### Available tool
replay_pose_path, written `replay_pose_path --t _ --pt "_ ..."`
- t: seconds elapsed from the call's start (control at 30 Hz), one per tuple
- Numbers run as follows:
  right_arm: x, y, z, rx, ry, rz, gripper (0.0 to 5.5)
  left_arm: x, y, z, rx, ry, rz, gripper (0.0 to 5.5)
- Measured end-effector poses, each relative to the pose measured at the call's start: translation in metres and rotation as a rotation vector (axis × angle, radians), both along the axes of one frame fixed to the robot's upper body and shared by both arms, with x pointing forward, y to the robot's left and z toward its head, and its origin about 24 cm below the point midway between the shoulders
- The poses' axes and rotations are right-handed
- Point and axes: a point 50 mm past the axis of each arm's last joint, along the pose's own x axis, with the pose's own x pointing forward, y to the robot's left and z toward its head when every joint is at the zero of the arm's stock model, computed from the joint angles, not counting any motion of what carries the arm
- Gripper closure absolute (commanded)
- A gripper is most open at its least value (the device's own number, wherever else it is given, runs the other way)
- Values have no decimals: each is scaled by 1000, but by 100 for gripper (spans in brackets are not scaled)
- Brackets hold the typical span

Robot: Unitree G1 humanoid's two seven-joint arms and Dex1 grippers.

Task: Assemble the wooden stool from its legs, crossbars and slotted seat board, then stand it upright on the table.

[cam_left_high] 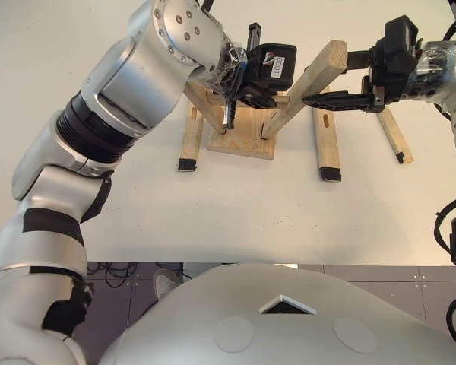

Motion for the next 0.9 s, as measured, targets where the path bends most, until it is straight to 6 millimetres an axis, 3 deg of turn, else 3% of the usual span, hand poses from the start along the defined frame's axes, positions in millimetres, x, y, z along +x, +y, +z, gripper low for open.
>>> replay_pose_path --t 0.33,0.43,0.5,0.6,0.67,0.9 --pt "5 11 -5 31 42 -61 348 6 2 -1 9 -1 22 511" --pt "6 16 -12 10 57 -84 281 8 1 -1 10 -6 27 511" --pt "5 25 -27 -7 102 -96 254 8 -3 -1 0 -6 9 468" --pt "1 39 -38 -27 140 -57 208 10 -2 -27 22 39 69 424" --pt "-1 39 -42 -30 153 -55 181 12 1 -25 2 47 88 407" --pt "-1 39 -43 -58 144 -38 174 13 17 -5 -67 101 118 407"
